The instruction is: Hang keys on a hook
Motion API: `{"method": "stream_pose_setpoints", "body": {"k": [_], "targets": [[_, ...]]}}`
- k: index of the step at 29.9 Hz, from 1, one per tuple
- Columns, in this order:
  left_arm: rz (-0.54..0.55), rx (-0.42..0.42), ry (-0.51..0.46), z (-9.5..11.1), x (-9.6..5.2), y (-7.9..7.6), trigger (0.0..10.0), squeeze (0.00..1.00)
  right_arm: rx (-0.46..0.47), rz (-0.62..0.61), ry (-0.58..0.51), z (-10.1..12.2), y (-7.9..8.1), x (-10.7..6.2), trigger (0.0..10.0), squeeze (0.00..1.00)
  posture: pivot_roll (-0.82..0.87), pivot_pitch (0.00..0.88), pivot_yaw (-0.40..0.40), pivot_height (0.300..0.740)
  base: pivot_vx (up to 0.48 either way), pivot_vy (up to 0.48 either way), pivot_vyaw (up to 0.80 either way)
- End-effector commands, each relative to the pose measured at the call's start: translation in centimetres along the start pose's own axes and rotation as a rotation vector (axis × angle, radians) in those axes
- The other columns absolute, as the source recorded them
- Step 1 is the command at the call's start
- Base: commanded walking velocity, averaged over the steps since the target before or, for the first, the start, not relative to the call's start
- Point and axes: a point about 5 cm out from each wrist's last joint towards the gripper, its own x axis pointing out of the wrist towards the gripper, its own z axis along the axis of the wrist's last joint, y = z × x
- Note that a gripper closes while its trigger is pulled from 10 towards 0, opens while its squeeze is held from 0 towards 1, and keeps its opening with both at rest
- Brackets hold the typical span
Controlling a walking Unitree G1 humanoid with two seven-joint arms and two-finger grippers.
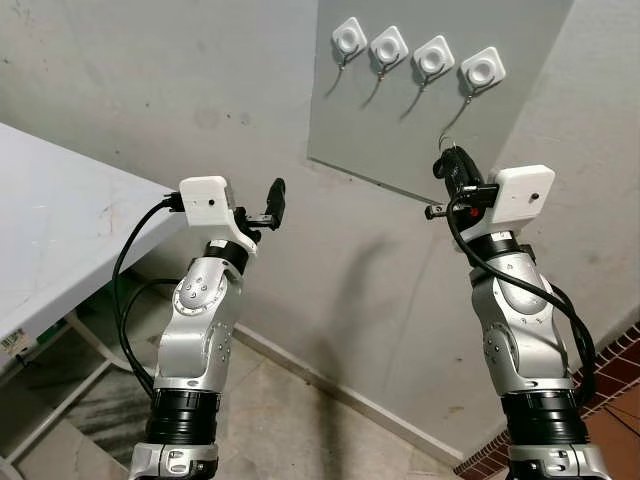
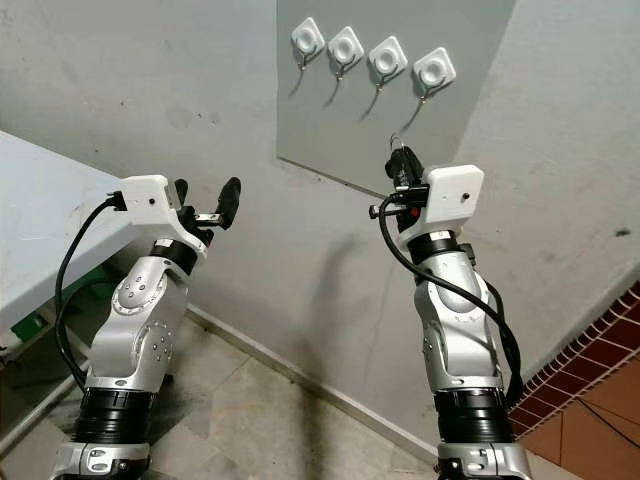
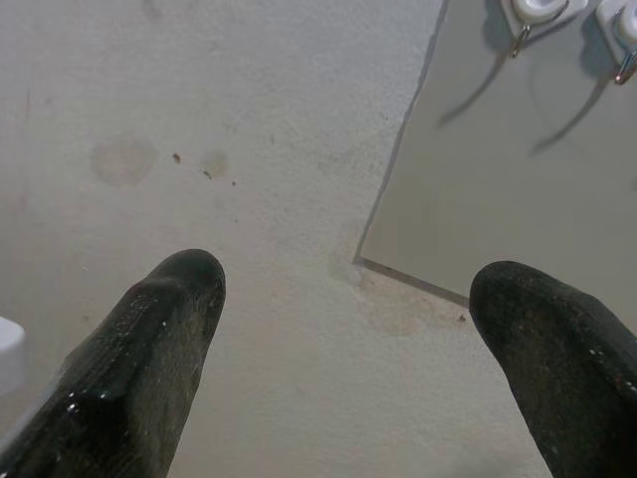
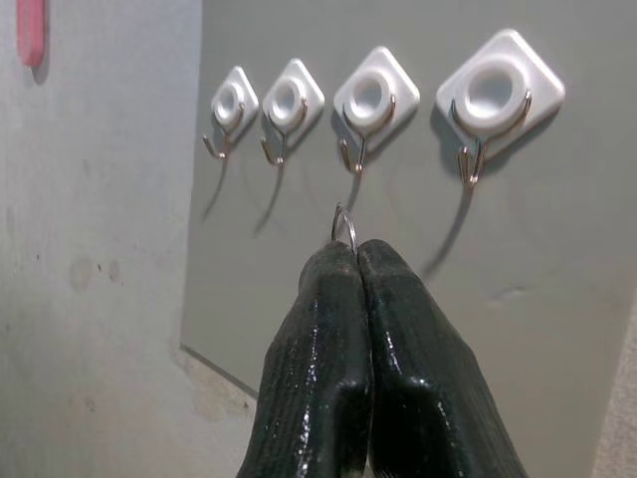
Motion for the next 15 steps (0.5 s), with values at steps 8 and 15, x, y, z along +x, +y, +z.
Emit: {"method": "stream_pose_setpoints", "body": {"k": [8,15], "targets": [[-0.165,0.071,-0.043,1.5,0.7,-2.7,10.0,0.0,0.001,0.049,-0.016,0.4,0.4,1.0,10.0,0.0,0.01,0.0,-0.078,0.74,0.0,0.0,0.0],[-0.308,0.106,-0.052,1.9,0.9,-5.4,10.0,0.0,-0.004,0.065,-0.039,0.9,0.4,2.4,10.0,0.0,0.01,0.003,-0.068,0.74,0.0,0.0,0.0]]}}
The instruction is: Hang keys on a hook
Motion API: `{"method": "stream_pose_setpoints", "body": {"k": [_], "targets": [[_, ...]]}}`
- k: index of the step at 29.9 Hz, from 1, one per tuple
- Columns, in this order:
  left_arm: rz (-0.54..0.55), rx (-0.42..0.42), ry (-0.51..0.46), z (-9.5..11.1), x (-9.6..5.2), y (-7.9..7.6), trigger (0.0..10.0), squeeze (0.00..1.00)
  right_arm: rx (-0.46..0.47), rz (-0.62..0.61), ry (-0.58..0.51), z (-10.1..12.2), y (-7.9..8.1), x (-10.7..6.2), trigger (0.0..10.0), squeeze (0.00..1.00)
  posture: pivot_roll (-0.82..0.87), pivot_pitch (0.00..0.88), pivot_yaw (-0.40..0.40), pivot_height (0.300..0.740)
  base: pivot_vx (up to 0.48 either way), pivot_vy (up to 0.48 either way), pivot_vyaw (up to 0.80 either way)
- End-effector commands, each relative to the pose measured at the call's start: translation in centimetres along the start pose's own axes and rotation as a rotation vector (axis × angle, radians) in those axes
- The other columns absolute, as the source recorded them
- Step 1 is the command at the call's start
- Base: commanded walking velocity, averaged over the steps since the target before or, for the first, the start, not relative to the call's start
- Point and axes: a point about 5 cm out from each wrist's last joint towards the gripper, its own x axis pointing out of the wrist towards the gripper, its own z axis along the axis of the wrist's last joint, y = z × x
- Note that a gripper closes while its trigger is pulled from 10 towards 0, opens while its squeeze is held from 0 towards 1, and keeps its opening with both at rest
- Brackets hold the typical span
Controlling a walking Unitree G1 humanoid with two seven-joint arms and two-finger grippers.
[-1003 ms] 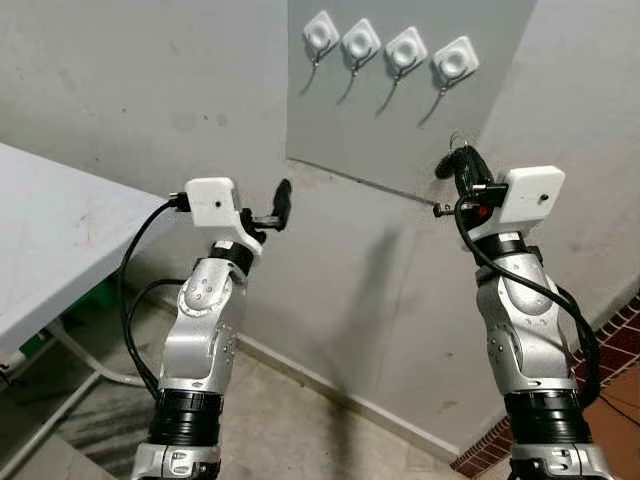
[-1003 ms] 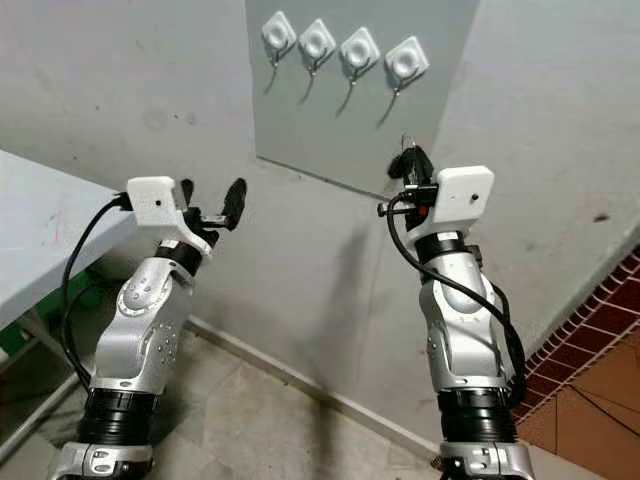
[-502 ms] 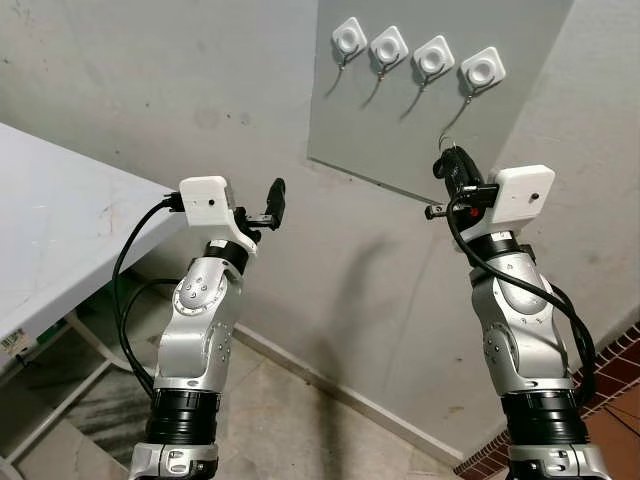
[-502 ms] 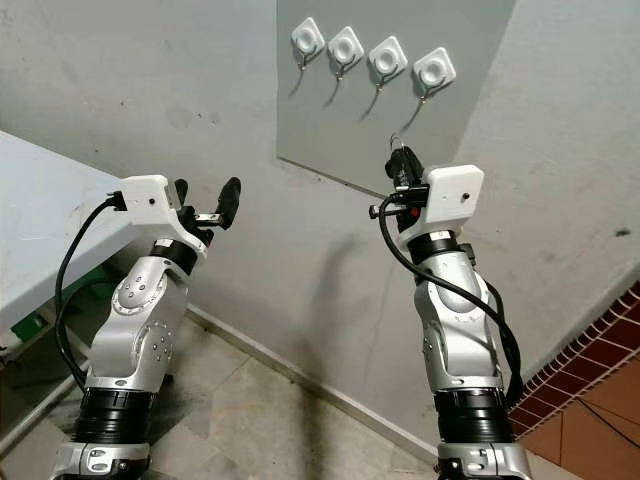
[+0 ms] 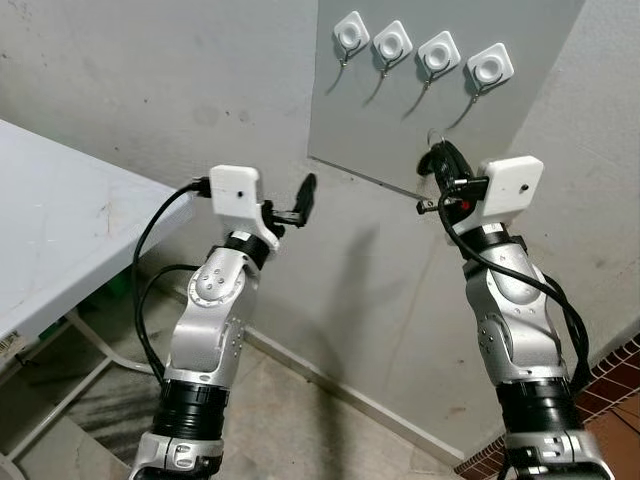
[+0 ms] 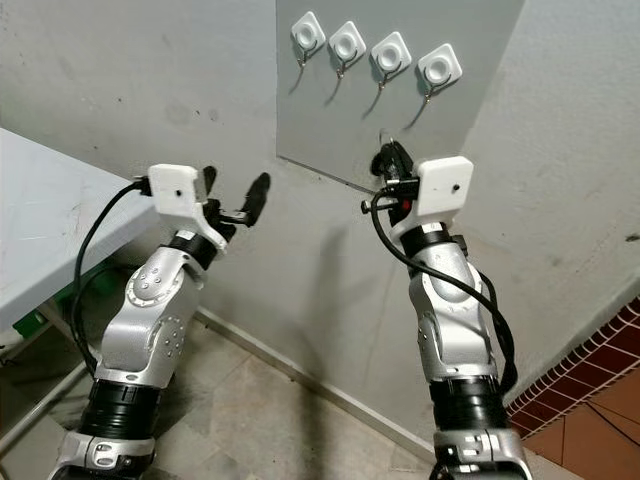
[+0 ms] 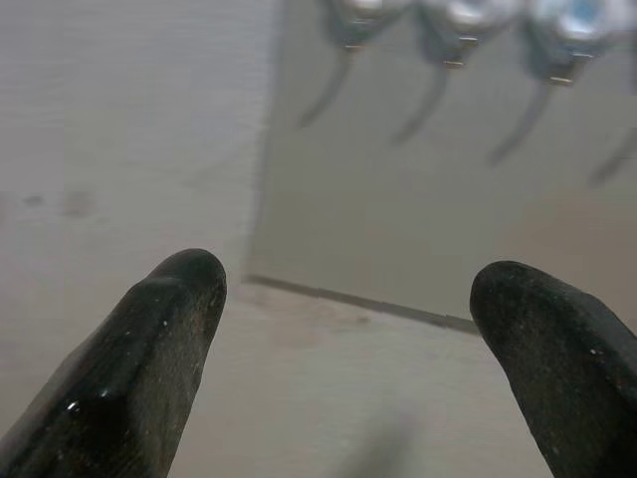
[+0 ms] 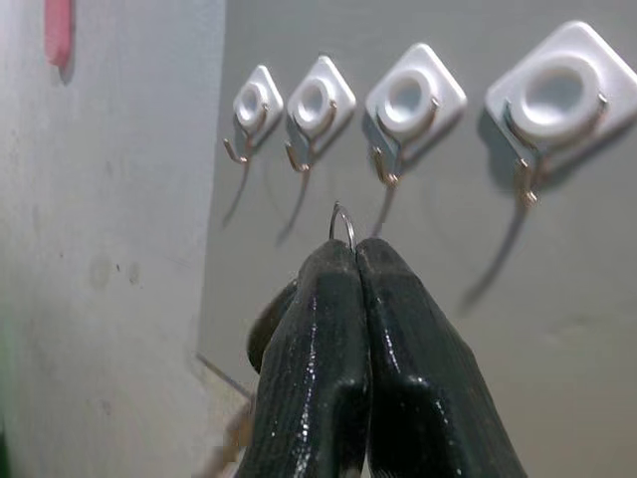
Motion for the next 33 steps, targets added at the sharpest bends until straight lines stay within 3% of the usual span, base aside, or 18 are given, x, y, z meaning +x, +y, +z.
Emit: {"method": "stream_pose_setpoints", "body": {"k": [1,10,19,24,33], "targets": [[-0.073,0.035,-0.04,1.3,0.6,-1.4,10.0,0.0,-0.006,-0.001,-0.018,0.4,-0.3,0.6,10.0,0.0,0.01,0.003,-0.068,0.74,0.0,0.0,0.0],[-0.148,0.035,-0.048,1.7,1.1,-2.9,10.0,0.0,-0.004,-0.038,-0.031,0.5,-1.2,1.6,10.0,0.0,0.0,0.013,-0.057,0.74,0.0,0.0,0.0],[-0.181,0.04,-0.07,2.5,1.4,-3.5,10.0,0.0,0.097,-0.094,-0.018,-0.2,-1.6,2.2,10.0,0.0,0.0,0.024,-0.058,0.74,0.0,0.0,0.0],[-0.2,0.049,-0.077,2.7,1.6,-3.8,10.0,0.0,0.128,-0.086,-0.027,0.0,-1.4,3.0,10.0,0.0,0.0,0.029,-0.055,0.74,0.0,0.0,0.0],[-0.222,0.057,-0.087,3.0,2.0,-4.4,10.0,0.0,0.104,-0.02,-0.063,0.8,-1.0,4.3,10.0,0.0,0.0,0.032,-0.054,0.74,0.0,0.0,0.0]]}}
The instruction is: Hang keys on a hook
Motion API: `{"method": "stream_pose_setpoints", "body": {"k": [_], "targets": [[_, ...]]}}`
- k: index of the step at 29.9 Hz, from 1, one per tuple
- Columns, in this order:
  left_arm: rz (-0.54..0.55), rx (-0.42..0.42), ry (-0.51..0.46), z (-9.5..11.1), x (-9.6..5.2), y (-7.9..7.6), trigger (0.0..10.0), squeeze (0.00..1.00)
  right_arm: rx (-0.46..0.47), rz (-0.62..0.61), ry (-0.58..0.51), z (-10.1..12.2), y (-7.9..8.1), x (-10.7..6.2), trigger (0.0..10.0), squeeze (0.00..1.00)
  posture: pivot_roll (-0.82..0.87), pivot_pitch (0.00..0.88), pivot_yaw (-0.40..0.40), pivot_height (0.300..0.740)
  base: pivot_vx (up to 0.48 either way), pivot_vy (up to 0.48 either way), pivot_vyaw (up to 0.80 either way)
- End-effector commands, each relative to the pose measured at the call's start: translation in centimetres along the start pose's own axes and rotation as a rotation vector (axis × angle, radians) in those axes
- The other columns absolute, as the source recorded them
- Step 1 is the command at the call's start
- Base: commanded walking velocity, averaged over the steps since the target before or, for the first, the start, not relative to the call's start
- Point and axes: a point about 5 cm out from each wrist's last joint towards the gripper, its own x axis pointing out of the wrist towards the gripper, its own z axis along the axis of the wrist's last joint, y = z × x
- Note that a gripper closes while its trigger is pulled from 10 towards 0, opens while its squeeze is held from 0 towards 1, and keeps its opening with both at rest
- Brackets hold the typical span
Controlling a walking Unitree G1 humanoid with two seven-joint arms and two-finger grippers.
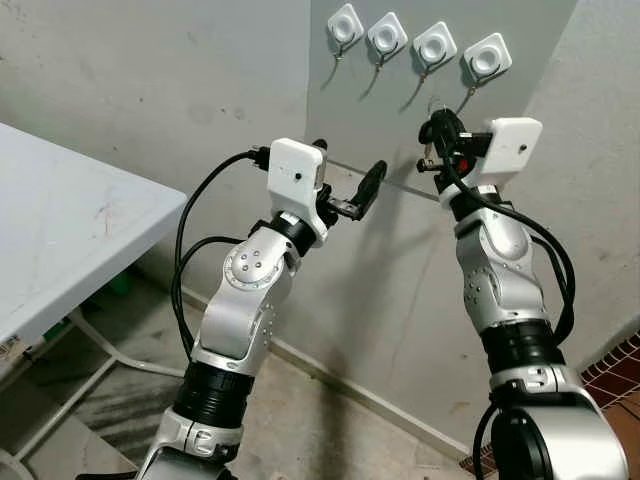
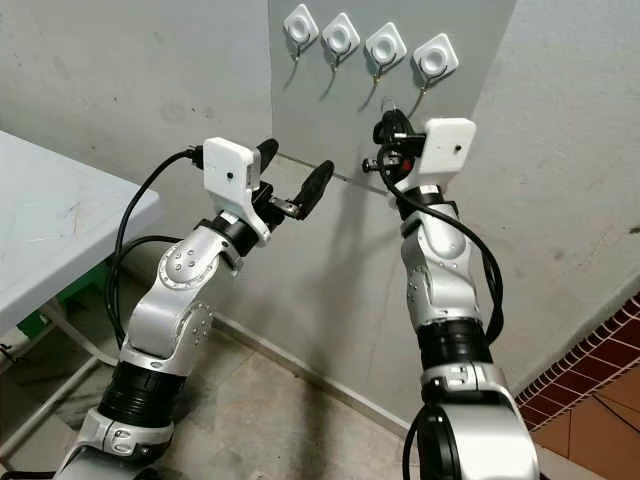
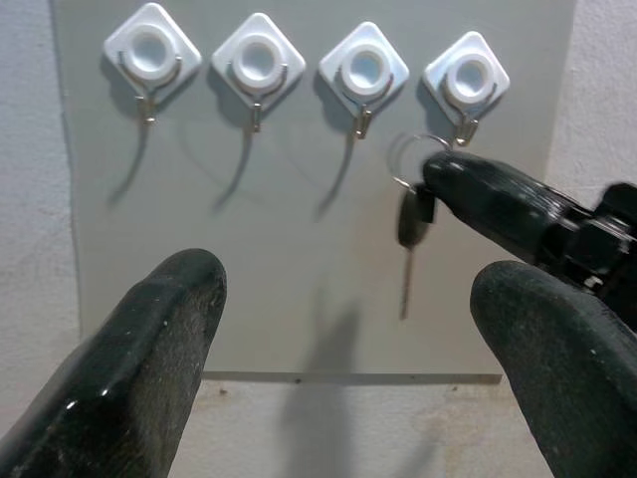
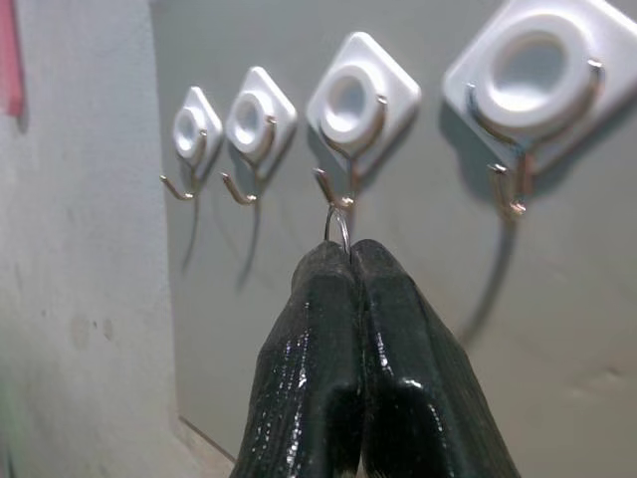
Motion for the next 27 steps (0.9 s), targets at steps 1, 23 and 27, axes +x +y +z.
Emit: {"method": "stream_pose_setpoints", "body": {"k": [1,23,27], "targets": [[-0.022,0.024,-0.011,0.5,0.4,-0.4,10.0,0.0,-0.009,0.015,-0.044,1.0,0.0,0.6,10.0,0.0,0.0,0.032,-0.054,0.74,0.0,0.0,0.0],[-0.03,0.038,-0.01,0.5,0.5,-0.3,10.0,0.0,0.191,-0.106,-0.141,1.9,-2.1,0.3,10.0,0.0,-0.01,0.033,-0.049,0.74,0.0,0.0,0.0],[-0.029,0.04,-0.01,0.5,0.4,-0.3,10.0,0.0,0.234,-0.134,-0.142,1.9,-2.5,0.2,10.0,0.0,-0.01,0.037,-0.05,0.74,0.0,0.0,0.0]]}}
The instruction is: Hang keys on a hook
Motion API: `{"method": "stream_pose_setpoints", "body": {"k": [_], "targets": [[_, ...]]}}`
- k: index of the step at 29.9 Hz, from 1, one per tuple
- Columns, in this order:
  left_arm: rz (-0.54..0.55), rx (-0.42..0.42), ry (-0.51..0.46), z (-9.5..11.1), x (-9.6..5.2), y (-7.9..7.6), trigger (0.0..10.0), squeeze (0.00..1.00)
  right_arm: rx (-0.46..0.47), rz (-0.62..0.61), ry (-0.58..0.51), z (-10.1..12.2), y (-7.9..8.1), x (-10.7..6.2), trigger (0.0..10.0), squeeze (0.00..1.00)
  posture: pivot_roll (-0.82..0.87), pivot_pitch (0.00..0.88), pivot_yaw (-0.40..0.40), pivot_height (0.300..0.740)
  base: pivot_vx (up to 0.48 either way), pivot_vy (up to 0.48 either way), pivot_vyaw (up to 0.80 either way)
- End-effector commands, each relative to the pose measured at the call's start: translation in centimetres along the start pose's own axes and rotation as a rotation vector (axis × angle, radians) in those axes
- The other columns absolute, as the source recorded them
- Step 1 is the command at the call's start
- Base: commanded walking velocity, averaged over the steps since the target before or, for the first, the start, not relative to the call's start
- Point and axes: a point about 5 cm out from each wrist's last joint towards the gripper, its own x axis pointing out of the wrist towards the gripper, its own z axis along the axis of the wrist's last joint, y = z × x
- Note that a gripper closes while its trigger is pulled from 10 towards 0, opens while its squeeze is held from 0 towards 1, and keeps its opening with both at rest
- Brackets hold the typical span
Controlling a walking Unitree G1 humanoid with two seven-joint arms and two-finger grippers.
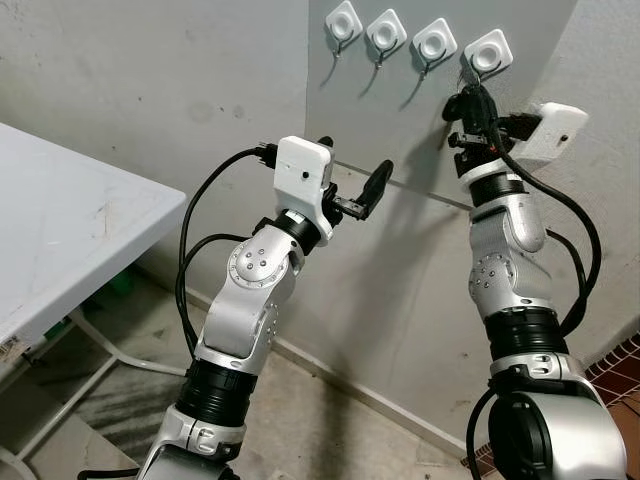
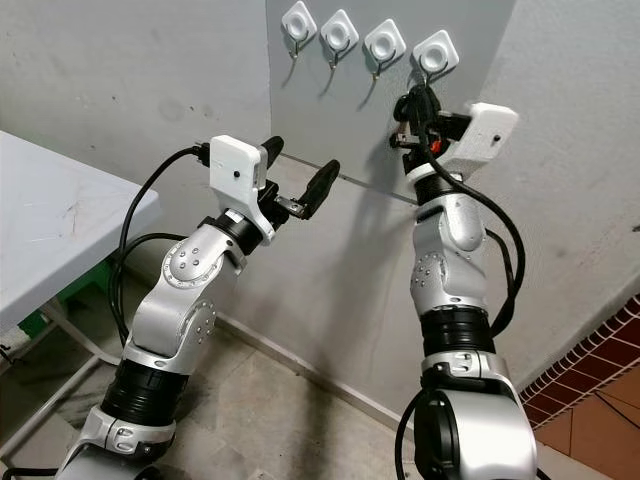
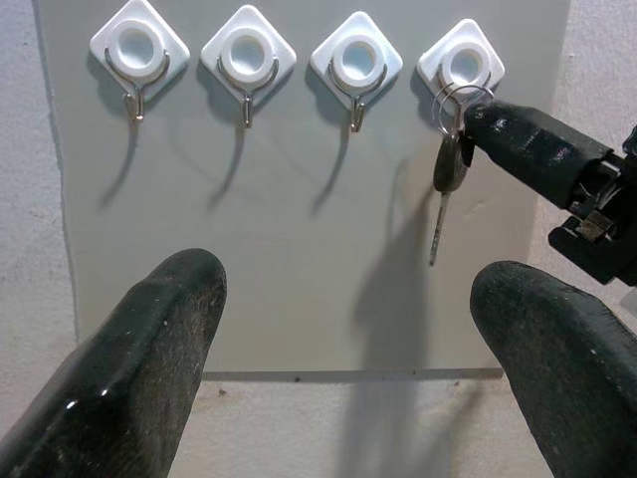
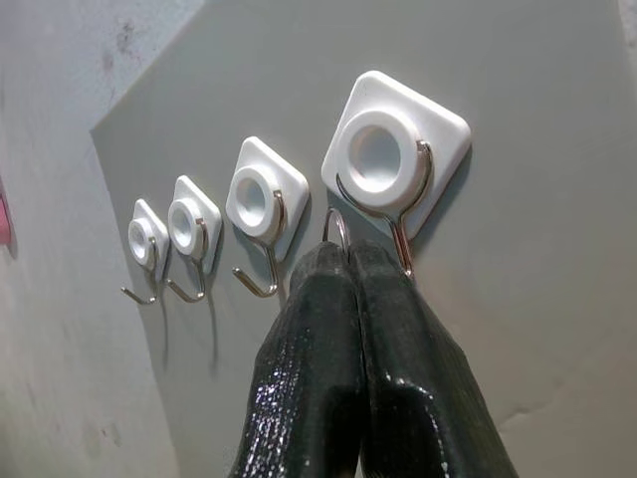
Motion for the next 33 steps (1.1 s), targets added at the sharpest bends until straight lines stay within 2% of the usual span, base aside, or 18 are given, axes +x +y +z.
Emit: {"method": "stream_pose_setpoints", "body": {"k": [1,5,10,23,24,33], "targets": [[-0.024,0.02,-0.012,0.5,0.3,-0.2,10.0,0.0,0.037,-0.038,-0.021,0.6,-0.5,0.3,10.0,0.0,0.0,0.038,-0.05,0.74,0.0,0.0,0.0],[-0.021,0.02,-0.013,0.5,0.3,-0.2,10.0,0.0,0.072,-0.05,-0.005,0.3,-0.7,0.1,10.0,0.0,0.0,0.038,-0.05,0.74,0.0,0.0,0.0],[-0.018,0.02,-0.015,0.6,0.3,-0.1,10.0,0.0,0.178,-0.087,0.033,-0.7,-0.9,-0.4,10.0,0.0,0.0,0.041,-0.051,0.74,0.0,0.0,0.0],[-0.008,0.018,-0.012,0.6,0.3,0.0,10.0,0.0,0.208,-0.06,0.096,-2.3,-0.5,-1.5,10.0,0.0,0.0,0.047,-0.052,0.74,0.0,0.0,0.0],[-0.007,0.018,-0.012,0.6,0.3,0.0,10.0,0.0,0.208,-0.056,0.104,-2.5,-0.4,-1.7,10.0,1.0,0.0,0.047,-0.053,0.74,0.0,0.0,0.0],[0.011,0.017,-0.011,0.4,0.2,0.2,10.0,0.0,0.186,-0.031,0.143,-3.5,-0.2,-2.8,10.0,1.0,0.0,0.046,-0.053,0.74,0.0,0.0,0.0]]}}
